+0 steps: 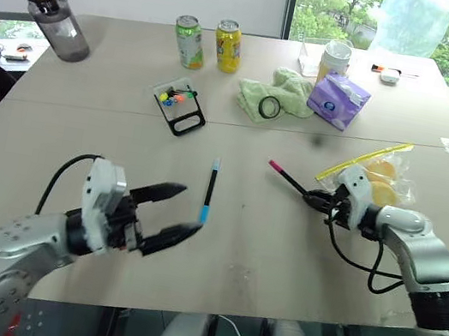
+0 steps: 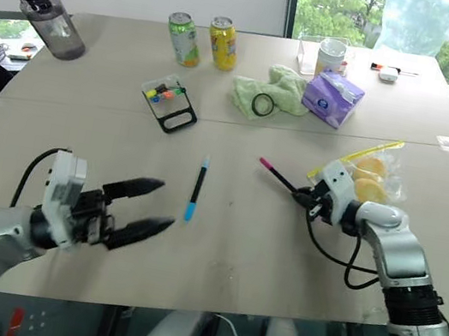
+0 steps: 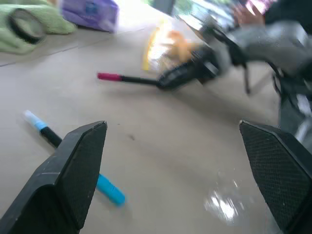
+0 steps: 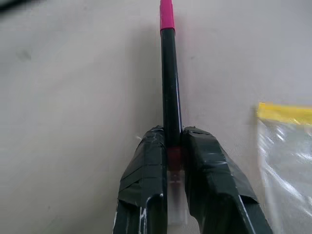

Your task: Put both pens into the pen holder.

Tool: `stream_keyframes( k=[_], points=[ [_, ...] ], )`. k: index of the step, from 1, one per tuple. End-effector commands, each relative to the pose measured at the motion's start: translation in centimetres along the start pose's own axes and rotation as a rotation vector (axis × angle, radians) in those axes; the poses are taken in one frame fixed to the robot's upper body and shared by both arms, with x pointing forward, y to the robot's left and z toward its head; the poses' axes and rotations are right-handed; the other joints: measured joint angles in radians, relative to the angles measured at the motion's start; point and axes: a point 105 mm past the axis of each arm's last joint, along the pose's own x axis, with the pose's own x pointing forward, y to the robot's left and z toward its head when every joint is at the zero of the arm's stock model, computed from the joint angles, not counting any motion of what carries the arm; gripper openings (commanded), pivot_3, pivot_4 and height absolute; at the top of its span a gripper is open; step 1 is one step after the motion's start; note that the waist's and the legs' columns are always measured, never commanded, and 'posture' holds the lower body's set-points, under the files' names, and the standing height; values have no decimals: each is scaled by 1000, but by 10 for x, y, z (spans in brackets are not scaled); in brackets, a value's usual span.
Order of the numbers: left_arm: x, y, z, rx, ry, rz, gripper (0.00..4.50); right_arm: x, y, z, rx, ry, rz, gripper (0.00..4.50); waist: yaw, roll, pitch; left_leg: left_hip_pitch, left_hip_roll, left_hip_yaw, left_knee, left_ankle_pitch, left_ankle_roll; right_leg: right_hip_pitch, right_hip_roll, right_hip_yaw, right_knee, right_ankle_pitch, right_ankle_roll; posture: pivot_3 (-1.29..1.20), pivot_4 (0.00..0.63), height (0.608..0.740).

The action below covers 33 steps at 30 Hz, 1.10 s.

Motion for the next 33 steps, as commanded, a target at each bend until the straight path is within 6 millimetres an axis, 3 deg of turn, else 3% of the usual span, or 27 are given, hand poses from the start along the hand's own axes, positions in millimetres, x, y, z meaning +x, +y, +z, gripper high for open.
stream_keyframes(
  k=[1, 8, 12, 17, 18, 20, 26, 27, 30, 32, 33],
  points=[
    [27, 1, -6, -186, -25, 94, 4500, -4, 29, 45, -23, -217, 113, 38, 0, 0, 0, 0, 0, 0, 1, 0, 0, 0, 0, 0, 1, 0, 0, 0, 150, 740],
    [75, 5, 28, -475, -313, 103, 4500, -14, 69, 72, -47, -385, 244, 38, 3, -2, -1, -12, -3, -6, 13, 0, 0, -7, -1, -5, 4, 1, 2, 0, 150, 740],
    [83, -1, 41, -536, -378, 48, 4500, -15, 76, 69, -55, -369, 249, 38, -1, -2, -1, -11, -3, -5, 16, 0, 0, -7, -1, -4, 8, 1, 2, 0, 150, 740],
    [87, -10, 39, -536, -354, -18, 4500, -17, 82, 73, -65, -387, 265, 38, 0, -2, -1, -10, -3, -5, 16, 1, -2, -7, 0, -4, 11, 1, 2, 0, 150, 740],
    [86, -12, 39, -533, -354, -31, 3936, -17, 83, 73, -66, -386, 270, 38, 0, -2, -1, -10, -3, -5, 16, 1, -2, -7, 0, -4, 11, 1, 2, 0, 150, 740],
    [85, -15, 43, -535, -375, -60, 3266, -17, 83, 72, -65, -382, 267, 38, 1, -2, -1, -10, -3, -5, 16, 1, -2, -7, 0, -4, 11, 1, 2, 0, 150, 740],
    [78, -15, 48, -549, -407, -100, 324, -18, 87, 66, -56, -354, 296, 38, 1, -2, -1, -11, -3, -5, 16, 1, -2, -7, -1, -4, 11, 1, 2, 0, 150, 740],
    [78, -15, 48, -548, -408, -100, 51, -19, 90, 65, -48, -350, 316, 38, 2, -2, -1, -11, -3, -5, 16, 1, -2, -7, -1, -4, 11, 1, 2, 0, 150, 740],
    [78, -13, 47, -531, -400, -88, 51, -20, 92, 63, -29, -334, 337, 38, 2, -2, -1, -11, -3, -5, 16, 1, -2, -7, -1, -4, 11, 1, 2, 0, 150, 740],
    [78, -10, 44, -500, -377, -59, 0, -21, 91, 62, -7, -324, 344, 1043, 2, -2, -1, -11, -3, -5, 16, 1, -2, -7, -1, -4, 11, 1, 2, 0, 150, 740],
    [78, -9, 42, -473, -354, -39, 0, -21, 88, 61, 6, -324, 324, 1212, 1, -2, -1, -11, -3, -5, 16, 1, -2, -7, -1, -4, 11, 1, 2, 0, 150, 740]
  ],
)
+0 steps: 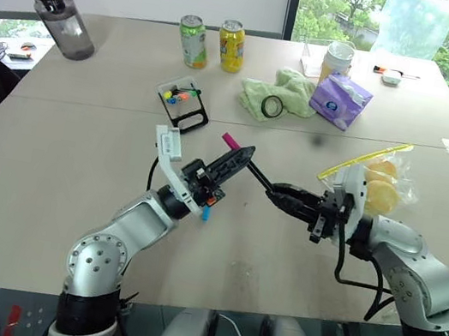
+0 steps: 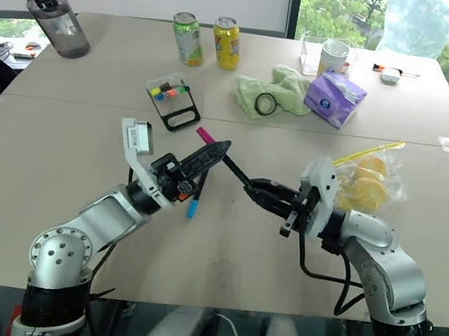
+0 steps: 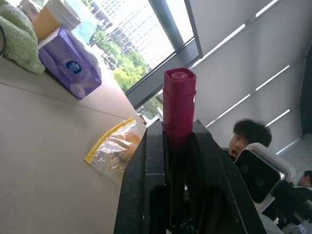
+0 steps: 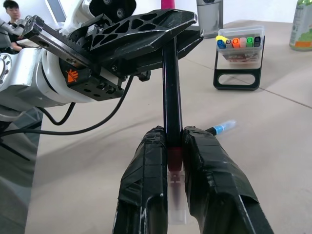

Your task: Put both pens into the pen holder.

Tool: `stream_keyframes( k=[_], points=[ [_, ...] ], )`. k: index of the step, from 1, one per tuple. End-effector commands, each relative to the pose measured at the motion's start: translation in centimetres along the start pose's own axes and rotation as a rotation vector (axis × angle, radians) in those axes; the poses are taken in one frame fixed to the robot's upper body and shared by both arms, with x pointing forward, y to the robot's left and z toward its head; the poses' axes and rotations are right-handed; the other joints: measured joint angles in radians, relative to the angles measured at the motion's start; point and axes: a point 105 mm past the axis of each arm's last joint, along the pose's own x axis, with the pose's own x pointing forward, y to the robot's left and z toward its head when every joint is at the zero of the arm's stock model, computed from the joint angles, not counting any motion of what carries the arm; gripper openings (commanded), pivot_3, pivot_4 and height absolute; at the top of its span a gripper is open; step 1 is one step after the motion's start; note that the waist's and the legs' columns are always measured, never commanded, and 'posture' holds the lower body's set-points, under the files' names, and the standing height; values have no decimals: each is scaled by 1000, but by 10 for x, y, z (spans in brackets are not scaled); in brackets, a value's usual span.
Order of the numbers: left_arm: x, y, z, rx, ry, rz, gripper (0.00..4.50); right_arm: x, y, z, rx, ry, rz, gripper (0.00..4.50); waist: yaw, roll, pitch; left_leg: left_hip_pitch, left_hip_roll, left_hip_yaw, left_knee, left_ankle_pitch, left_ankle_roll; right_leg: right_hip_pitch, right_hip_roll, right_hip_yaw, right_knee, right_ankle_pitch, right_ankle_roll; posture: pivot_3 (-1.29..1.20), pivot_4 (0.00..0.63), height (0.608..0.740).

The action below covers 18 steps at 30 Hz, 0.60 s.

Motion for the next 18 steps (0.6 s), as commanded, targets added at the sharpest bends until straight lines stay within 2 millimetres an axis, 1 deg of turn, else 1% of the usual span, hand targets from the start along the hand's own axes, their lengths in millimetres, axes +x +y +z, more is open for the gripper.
stream_keyframes(
  k=[1, 2, 4, 5, 6, 8, 10, 11, 12, 14, 16, 18],
  points=[
    [-3, 3, 9, 111, -1, 43, 0, -3, 4, 4, 24, -16, 11, 1751, -1, 0, 0, 0, 0, 0, 0, 0, 0, 0, 0, 0, 0, 0, 0, 0, 150, 740],
    [-3, 4, 9, 128, 6, 50, 0, -5, 1, 3, 28, -15, -6, 2135, 0, 0, 0, 0, 0, 0, 0, 0, 0, 0, 0, 0, 0, 0, 0, 0, 150, 740],
    [-4, 4, 14, 217, 16, 65, 0, -16, -6, -5, 29, 32, -37, 3020, 1, 0, 0, 0, 0, 0, 0, 0, 0, 0, 0, 0, 0, 0, 0, 0, 150, 740],
    [-7, 4, 24, 278, -23, 88, 0, -25, -13, -13, -7, 82, -76, 3452, 1, 0, 0, 0, 0, 0, 0, 0, 0, 0, 0, 0, 0, 0, 0, 0, 150, 740],
    [-13, 6, 37, 332, -82, 118, 0, -34, -20, -20, -49, 126, -112, 3452, 3, 0, 0, 0, 0, 0, 0, 0, 0, 0, 0, 0, -1, 0, 0, 0, 150, 740],
    [-27, 16, 52, 458, -115, 192, 0, -46, -29, -22, -97, 138, -168, 3452, 6, 0, 0, -1, -1, 0, 0, 0, 0, 0, 0, -1, -2, 0, 0, 0, 150, 740],
    [-36, 22, 57, 595, -71, 227, 0, -51, -30, -20, -87, 122, -169, 3452, 1, 0, 0, 0, 0, 1, -1, 0, 0, 0, 0, 0, -1, 0, 0, 0, 150, 740],
    [-39, 25, 61, 698, -46, 242, 0, -52, -30, -18, -84, 113, -169, 3452, -1, 0, 0, 0, 0, 1, -1, 0, 0, 0, 0, 0, -1, 0, 0, 0, 150, 740],
    [-39, 27, 65, 859, 8, 246, 0, -52, -31, -16, -82, 101, -170, 3452, -2, 0, 1, 0, 0, 1, -2, 0, 0, -1, 0, 1, -1, 0, 0, 0, 150, 740],
    [-34, 23, 62, 1137, 143, 155, 0, -49, -33, -14, -86, 88, -165, 3452, 1, 0, 1, 0, 0, 1, -2, 0, -1, 0, 1, 1, -1, 0, 0, 0, 150, 740],
    [-29, 19, 55, 1288, 220, 69, 0, -45, -32, -13, -86, 77, -147, 3452, 4, 0, 1, 0, 0, 1, -2, 0, -1, 0, 0, 1, -1, 0, 0, 0, 150, 740],
    [-23, 16, 53, 1428, 257, -4, 0, -41, -31, -9, -84, 56, -136, 3452, 8, 1, 1, 0, -1, 1, -2, 0, 0, 0, -1, 0, -3, 0, 0, 0, 150, 740]
  ],
)
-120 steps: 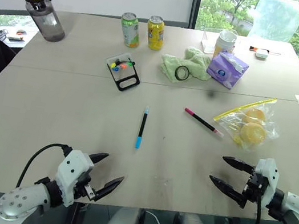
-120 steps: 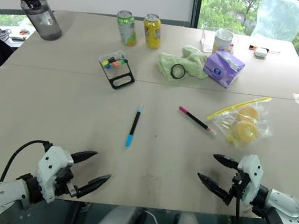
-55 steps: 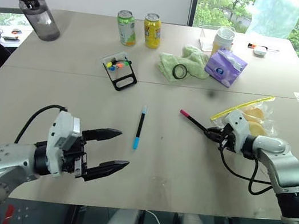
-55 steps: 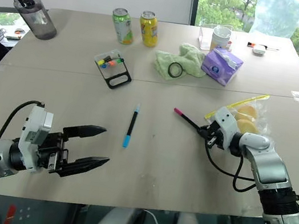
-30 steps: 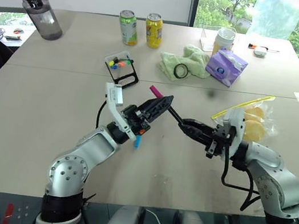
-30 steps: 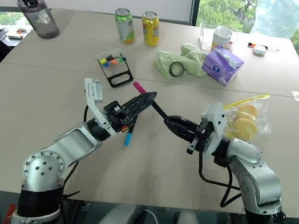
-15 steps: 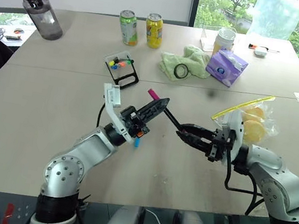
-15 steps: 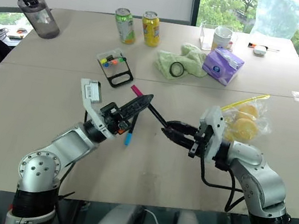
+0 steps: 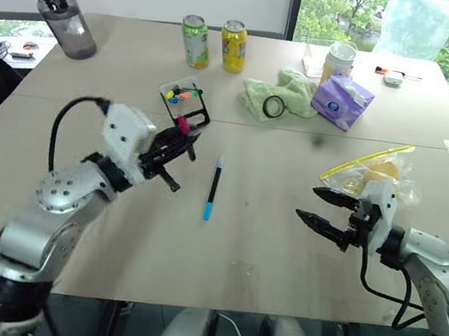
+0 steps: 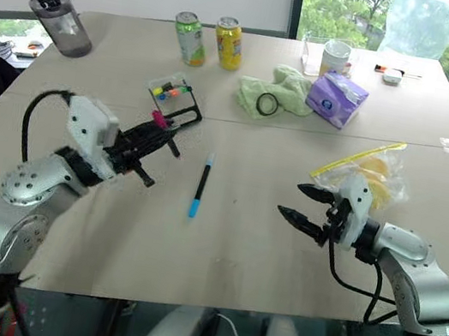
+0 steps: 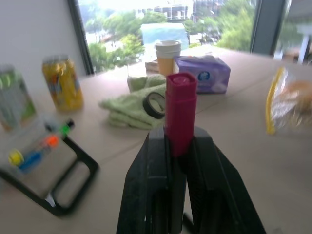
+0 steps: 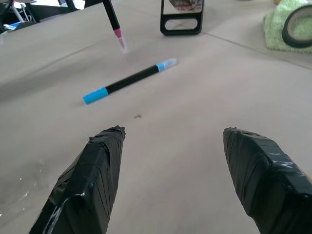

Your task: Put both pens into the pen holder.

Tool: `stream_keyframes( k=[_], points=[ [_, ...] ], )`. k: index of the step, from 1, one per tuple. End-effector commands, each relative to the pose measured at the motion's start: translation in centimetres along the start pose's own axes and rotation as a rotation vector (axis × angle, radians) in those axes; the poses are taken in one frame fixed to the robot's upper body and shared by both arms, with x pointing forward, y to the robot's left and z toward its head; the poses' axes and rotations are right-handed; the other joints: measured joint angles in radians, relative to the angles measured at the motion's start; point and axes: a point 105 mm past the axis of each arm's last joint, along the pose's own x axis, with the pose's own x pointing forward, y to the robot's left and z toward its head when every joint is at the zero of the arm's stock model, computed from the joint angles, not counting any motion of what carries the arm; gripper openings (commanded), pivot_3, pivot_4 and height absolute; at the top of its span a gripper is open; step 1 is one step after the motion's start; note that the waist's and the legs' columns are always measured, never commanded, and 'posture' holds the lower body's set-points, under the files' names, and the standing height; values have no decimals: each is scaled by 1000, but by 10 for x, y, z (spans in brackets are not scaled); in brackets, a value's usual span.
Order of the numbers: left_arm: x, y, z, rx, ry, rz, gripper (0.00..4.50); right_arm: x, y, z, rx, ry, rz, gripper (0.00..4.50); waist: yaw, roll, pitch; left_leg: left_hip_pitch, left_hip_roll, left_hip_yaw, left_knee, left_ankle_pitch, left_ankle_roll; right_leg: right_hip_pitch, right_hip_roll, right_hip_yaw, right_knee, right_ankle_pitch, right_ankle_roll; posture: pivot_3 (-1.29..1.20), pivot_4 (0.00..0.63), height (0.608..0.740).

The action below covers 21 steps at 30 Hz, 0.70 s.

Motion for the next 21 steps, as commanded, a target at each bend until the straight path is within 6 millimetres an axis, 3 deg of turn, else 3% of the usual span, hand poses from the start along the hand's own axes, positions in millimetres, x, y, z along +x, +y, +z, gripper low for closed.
stream_keyframes(
  k=[1, 5, 10, 16, 21],
  points=[
    [9, -12, 11, 255, -51, -111, 0, 5, 4, 15, -24, -60, 33, 3452, 2, 0, 0, -1, 0, -1, 0, 0, 0, 0, 0, 0, -1, 0, 0, 0, 150, 740],
    [18, -4, 10, 584, -50, -133, 0, 7, 8, 29, -36, -128, 49, 3452, 1, 0, 1, -2, 1, -3, -1, 0, 0, -1, 0, -2, -1, 0, 0, 0, 150, 740],
    [28, 6, 9, 776, -101, -74, 0, 10, -4, 53, -124, -259, -58, 3452, -7, 0, 1, -2, 1, -3, -2, 0, 0, -1, 0, -1, -2, 0, 0, 0, 150, 740],
    [41, 17, 12, 853, -178, -34, 0, 10, -16, 71, -205, -306, -161, 3452, -4, 0, 1, -2, 0, -3, -1, 0, 0, -2, 0, -3, -1, 0, 0, 0, 150, 740],
    [51, 29, 12, 930, -209, -16, 0, 9, -16, 70, -210, -293, -164, 3452, -7, 0, 1, -2, 0, -3, -1, 0, 0, -2, 0, -6, 1, 0, 0, 0, 150, 740]
  ],
)
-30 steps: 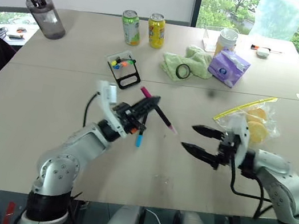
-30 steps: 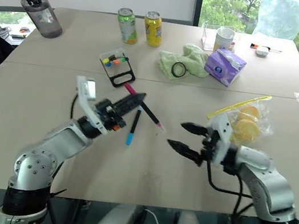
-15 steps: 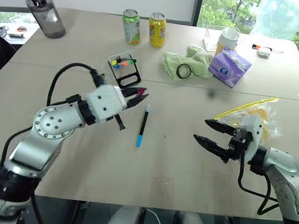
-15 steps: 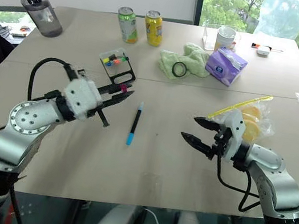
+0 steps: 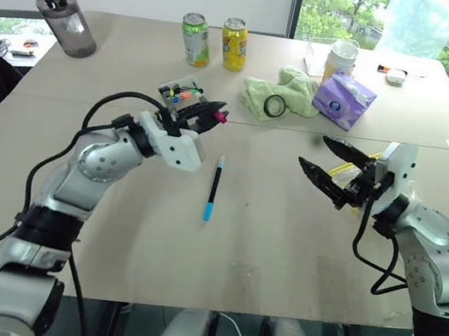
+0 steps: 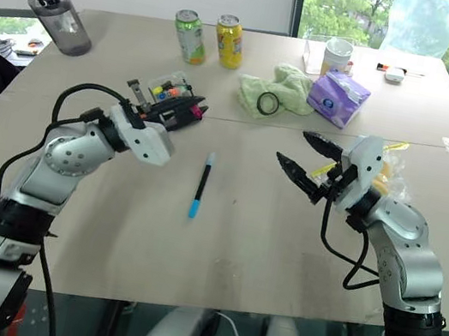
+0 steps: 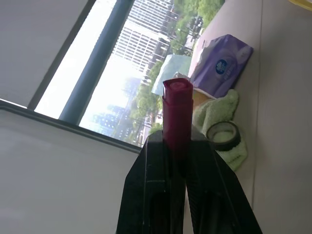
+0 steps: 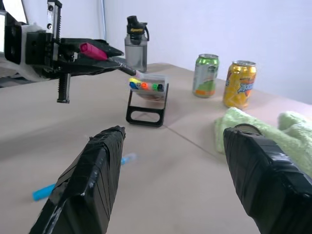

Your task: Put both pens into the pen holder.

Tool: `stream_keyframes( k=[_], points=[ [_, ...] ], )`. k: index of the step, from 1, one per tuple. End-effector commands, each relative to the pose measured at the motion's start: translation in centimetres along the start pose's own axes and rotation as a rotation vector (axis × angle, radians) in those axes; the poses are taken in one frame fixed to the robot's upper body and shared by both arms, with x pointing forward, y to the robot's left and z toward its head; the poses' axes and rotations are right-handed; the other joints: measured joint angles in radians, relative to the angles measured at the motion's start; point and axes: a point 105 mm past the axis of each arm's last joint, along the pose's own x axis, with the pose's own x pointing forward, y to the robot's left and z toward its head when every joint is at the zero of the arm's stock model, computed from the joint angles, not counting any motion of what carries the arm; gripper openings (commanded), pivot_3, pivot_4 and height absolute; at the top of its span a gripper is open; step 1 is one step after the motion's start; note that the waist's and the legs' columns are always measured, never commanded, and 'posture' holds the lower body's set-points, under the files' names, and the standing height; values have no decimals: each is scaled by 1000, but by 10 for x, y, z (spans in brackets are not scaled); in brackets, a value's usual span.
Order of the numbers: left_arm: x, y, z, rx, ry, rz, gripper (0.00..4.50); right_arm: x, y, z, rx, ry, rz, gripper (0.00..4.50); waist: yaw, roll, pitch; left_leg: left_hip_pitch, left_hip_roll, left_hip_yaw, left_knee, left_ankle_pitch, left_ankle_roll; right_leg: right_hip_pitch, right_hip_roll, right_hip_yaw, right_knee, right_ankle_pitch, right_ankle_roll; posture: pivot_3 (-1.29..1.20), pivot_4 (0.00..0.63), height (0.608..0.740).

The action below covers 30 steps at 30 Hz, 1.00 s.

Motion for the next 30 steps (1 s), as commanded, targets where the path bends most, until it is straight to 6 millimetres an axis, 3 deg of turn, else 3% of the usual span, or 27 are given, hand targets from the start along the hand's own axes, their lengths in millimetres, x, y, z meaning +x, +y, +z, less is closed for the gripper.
stream_keyframes(
  k=[1, 11, 27, 30],
  points=[
    [5, 6, 0, 72, -38, 20, 0, -3, -1, 11, -46, -26, -9, 3452, -2, 0, 0, 0, 0, 0, 0, 0, 0, 0, 0, 0, 0, 0, 0, 0, 150, 740],
    [-2, 15, -41, 17, 124, 83, 0, -7, -1, 8, -47, -8, -27, 3452, -5, 0, 0, 0, 0, 2, 2, 0, 0, -4, 0, 1, 6, 0, 0, 0, 150, 740],
    [7, 9, -76, -60, 212, 81, 0, -10, -2, 6, -50, 7, -39, 3452, -6, 0, 0, -1, 0, 3, 3, 0, 0, -4, 0, 1, 7, 0, 0, 0, 150, 740],
    [10, 8, -80, -80, 224, 82, 1268, -12, -2, 5, -50, 12, -41, 3525, -6, 0, 0, -1, -1, 3, 3, 0, 0, -4, 1, 1, 8, 0, 0, 0, 150, 740]
  ],
)
